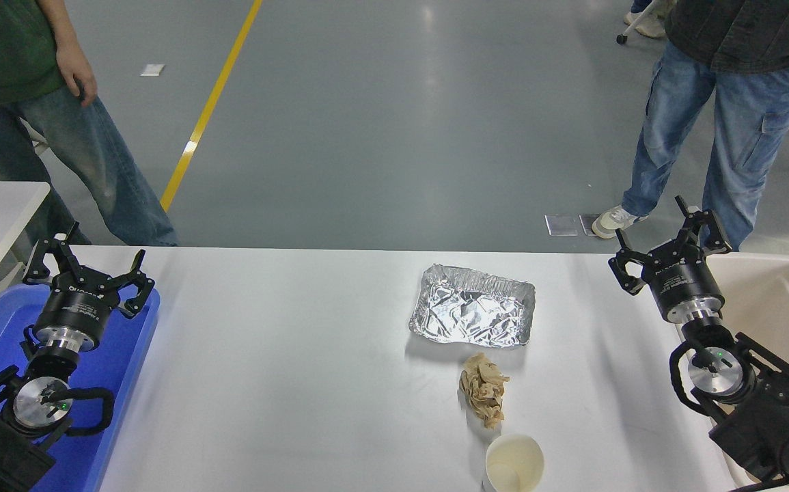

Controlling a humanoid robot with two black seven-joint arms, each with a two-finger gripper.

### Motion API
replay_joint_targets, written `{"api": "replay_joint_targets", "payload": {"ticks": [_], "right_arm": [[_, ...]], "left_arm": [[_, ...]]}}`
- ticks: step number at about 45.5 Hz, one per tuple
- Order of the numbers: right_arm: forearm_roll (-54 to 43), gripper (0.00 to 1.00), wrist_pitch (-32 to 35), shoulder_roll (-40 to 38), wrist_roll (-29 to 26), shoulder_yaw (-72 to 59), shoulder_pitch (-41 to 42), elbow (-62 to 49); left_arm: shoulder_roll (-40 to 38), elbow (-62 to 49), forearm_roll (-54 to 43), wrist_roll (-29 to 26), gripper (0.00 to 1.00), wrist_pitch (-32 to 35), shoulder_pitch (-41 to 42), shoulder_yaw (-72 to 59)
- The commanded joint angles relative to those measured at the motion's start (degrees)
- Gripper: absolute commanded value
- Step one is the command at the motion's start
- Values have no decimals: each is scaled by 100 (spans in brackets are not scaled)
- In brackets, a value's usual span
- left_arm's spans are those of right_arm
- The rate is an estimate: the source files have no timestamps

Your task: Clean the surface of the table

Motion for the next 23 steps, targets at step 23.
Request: {"api": "replay_joint_targets", "payload": {"ticks": [23], "right_arm": [[-320, 100, -325, -127, -237, -594, 225, 121]], "left_arm": [[0, -1, 1, 0, 100, -2, -2, -1]]}}
